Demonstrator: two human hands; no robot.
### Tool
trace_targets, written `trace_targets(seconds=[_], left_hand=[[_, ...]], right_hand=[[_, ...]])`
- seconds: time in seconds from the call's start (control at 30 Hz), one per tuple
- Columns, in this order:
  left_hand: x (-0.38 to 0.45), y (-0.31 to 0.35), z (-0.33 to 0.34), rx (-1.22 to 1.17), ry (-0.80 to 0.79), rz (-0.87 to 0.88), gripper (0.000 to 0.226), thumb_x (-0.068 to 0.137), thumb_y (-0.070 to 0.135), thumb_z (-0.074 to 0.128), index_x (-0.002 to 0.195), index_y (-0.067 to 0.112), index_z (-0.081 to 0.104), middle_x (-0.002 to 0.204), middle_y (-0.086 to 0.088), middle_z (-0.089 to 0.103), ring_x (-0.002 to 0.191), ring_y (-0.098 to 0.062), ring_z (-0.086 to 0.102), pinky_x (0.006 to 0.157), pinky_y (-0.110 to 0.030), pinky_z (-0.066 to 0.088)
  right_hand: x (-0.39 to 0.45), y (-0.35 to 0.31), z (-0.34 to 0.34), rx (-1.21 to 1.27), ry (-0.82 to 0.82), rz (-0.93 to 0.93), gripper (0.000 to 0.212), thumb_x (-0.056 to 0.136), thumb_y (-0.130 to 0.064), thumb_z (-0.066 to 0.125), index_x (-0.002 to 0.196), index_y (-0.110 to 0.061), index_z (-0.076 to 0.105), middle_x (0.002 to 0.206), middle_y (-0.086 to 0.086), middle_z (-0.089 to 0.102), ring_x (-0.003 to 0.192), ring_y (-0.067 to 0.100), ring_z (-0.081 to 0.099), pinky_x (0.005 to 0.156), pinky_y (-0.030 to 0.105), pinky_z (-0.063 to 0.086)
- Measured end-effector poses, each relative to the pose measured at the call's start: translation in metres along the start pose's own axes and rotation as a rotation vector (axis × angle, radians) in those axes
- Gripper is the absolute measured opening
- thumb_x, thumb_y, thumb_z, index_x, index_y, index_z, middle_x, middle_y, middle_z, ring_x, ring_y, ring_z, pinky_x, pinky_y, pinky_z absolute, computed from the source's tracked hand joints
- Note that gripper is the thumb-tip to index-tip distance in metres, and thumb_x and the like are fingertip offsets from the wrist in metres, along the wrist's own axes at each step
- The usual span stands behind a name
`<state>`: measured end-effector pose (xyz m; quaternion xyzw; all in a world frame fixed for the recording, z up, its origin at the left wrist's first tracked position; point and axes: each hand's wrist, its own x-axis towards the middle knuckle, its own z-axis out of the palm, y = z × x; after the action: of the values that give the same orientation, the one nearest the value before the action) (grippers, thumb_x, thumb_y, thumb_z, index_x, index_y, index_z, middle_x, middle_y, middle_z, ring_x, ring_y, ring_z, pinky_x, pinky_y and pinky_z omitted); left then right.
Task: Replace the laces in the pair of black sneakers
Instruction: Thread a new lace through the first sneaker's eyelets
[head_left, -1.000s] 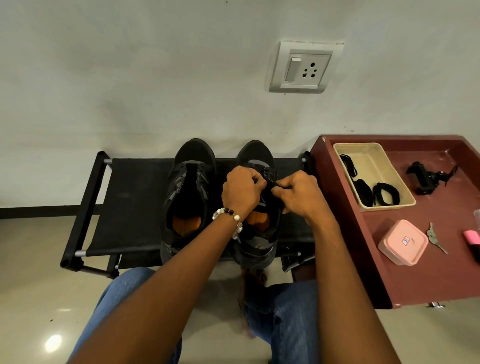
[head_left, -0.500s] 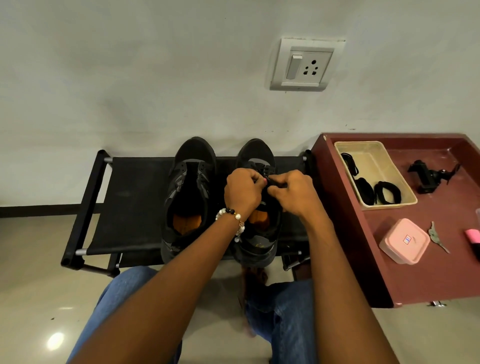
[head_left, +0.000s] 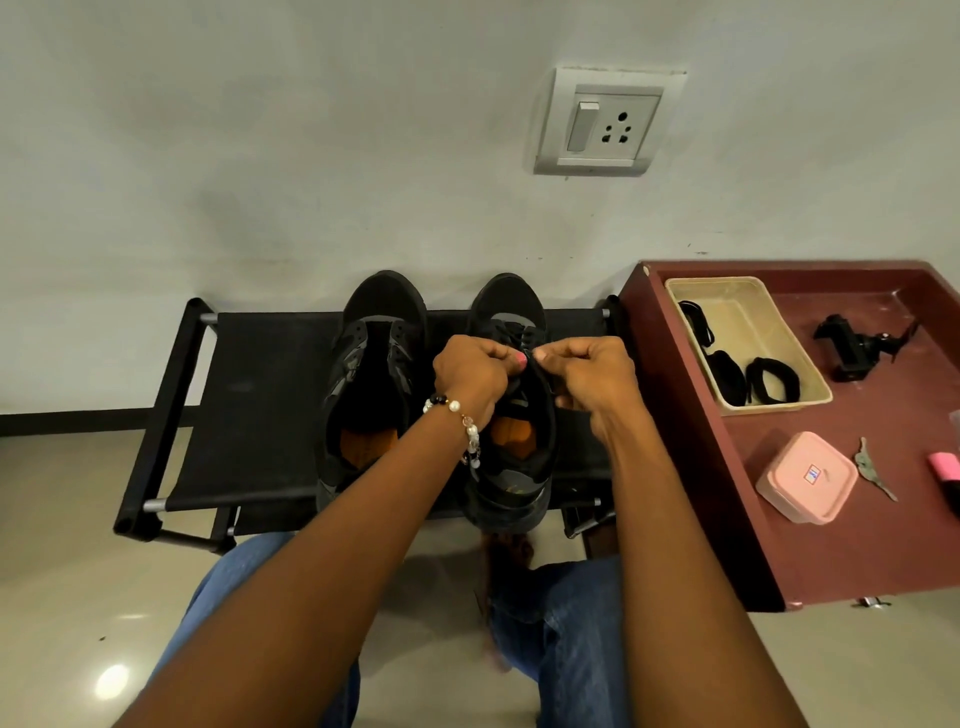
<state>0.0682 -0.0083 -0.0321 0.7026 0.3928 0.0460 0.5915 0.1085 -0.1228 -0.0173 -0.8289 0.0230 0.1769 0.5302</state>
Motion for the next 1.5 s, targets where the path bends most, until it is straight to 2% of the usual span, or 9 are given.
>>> trace_targets(seconds=[0.2, 0.43, 0.53, 0.63, 0.77, 0.83, 1.2, 1.4, 1.5], left_hand=[[0.001, 0.003, -0.012, 0.054, -0.1, 0.114, 0.009, 0.077, 0.015, 0.081, 0.075, 0.022, 0.074, 0.079, 0.004, 0.071, 0.086, -0.01, 0.067, 0.086, -0.027, 0.056], [-0.009, 0.012, -0.04, 0.34, -0.162, 0.26, 0.046, 0.059, 0.034, 0.091, 0.093, 0.025, 0.062, 0.093, 0.009, 0.059, 0.098, -0.016, 0.059, 0.093, -0.041, 0.049], [-0.017, 0.014, -0.05, 0.522, -0.227, 0.216, 0.06, 0.06, 0.039, 0.089, 0.103, 0.016, 0.055, 0.103, -0.002, 0.058, 0.099, -0.023, 0.059, 0.088, -0.041, 0.052], [-0.026, 0.015, -0.05, 0.655, -0.242, 0.2, 0.067, 0.069, 0.047, 0.082, 0.113, 0.008, 0.05, 0.107, -0.006, 0.055, 0.096, -0.024, 0.058, 0.082, -0.037, 0.052], [-0.031, 0.005, -0.04, 0.799, -0.221, 0.213, 0.073, 0.078, 0.049, 0.075, 0.122, 0.001, 0.044, 0.12, -0.014, 0.052, 0.105, -0.032, 0.058, 0.083, -0.04, 0.053], [-0.03, 0.0, -0.036, 0.794, -0.189, 0.174, 0.073, 0.079, 0.049, 0.073, 0.123, -0.001, 0.042, 0.12, -0.017, 0.051, 0.102, -0.034, 0.059, 0.074, -0.037, 0.052], [-0.023, -0.01, -0.032, 0.729, -0.162, 0.091, 0.066, 0.085, 0.046, 0.067, 0.125, 0.001, 0.04, 0.122, -0.017, 0.053, 0.103, -0.035, 0.059, 0.068, -0.034, 0.043], [-0.024, -0.01, -0.029, 0.791, -0.113, 0.141, 0.075, 0.081, 0.061, 0.064, 0.123, 0.002, 0.046, 0.117, -0.018, 0.057, 0.102, -0.038, 0.06, 0.068, -0.037, 0.047], [-0.026, -0.011, -0.027, 0.804, -0.09, 0.156, 0.064, 0.085, 0.056, 0.063, 0.118, 0.002, 0.05, 0.113, -0.017, 0.058, 0.1, -0.038, 0.061, 0.065, -0.036, 0.044]], right_hand=[[0.002, -0.003, 0.008, -0.042, 0.132, 0.043, 0.016, 0.083, -0.021, 0.072, 0.071, -0.01, 0.073, 0.068, 0.006, 0.069, 0.054, 0.015, 0.057, 0.052, 0.031, 0.049], [-0.003, -0.012, -0.026, 0.93, 0.149, 0.234, 0.022, 0.101, -0.011, 0.039, 0.091, -0.009, 0.058, 0.082, 0.009, 0.066, 0.081, 0.024, 0.069, 0.075, 0.039, 0.054], [-0.003, -0.01, -0.038, 1.235, 0.21, 0.164, 0.023, 0.104, -0.019, 0.036, 0.094, -0.01, 0.055, 0.071, 0.004, 0.058, 0.061, 0.017, 0.059, 0.067, 0.035, 0.055], [0.0, -0.006, -0.035, 0.941, 0.295, -0.024, 0.014, 0.101, -0.017, 0.05, 0.09, -0.015, 0.058, 0.065, -0.001, 0.05, 0.052, 0.01, 0.044, 0.054, 0.026, 0.043], [0.001, 0.0, -0.02, -0.216, 0.106, -0.35, 0.012, 0.091, -0.024, 0.067, 0.097, -0.016, 0.073, 0.089, -0.002, 0.068, 0.084, 0.01, 0.06, 0.072, 0.016, 0.042], [-0.001, 0.0, -0.014, -0.492, -0.016, -0.389, 0.015, 0.089, -0.021, 0.069, 0.095, -0.009, 0.076, 0.089, 0.005, 0.072, 0.085, 0.016, 0.064, 0.072, 0.018, 0.04], [-0.002, 0.012, -0.045, -0.595, 0.563, 0.179, 0.029, 0.092, -0.017, 0.057, 0.115, 0.001, 0.063, 0.123, 0.024, 0.059, 0.118, 0.041, 0.049, 0.098, 0.044, 0.041], [-0.001, 0.003, -0.02, -0.328, 0.03, -0.159, 0.02, 0.088, -0.027, 0.071, 0.107, -0.022, 0.073, 0.108, -0.001, 0.07, 0.111, 0.019, 0.059, 0.1, 0.036, 0.044], [-0.002, 0.0, -0.01, -0.409, -0.052, -0.223, 0.008, 0.088, -0.027, 0.07, 0.092, -0.022, 0.075, 0.092, -0.005, 0.07, 0.103, 0.018, 0.064, 0.097, 0.039, 0.048]])
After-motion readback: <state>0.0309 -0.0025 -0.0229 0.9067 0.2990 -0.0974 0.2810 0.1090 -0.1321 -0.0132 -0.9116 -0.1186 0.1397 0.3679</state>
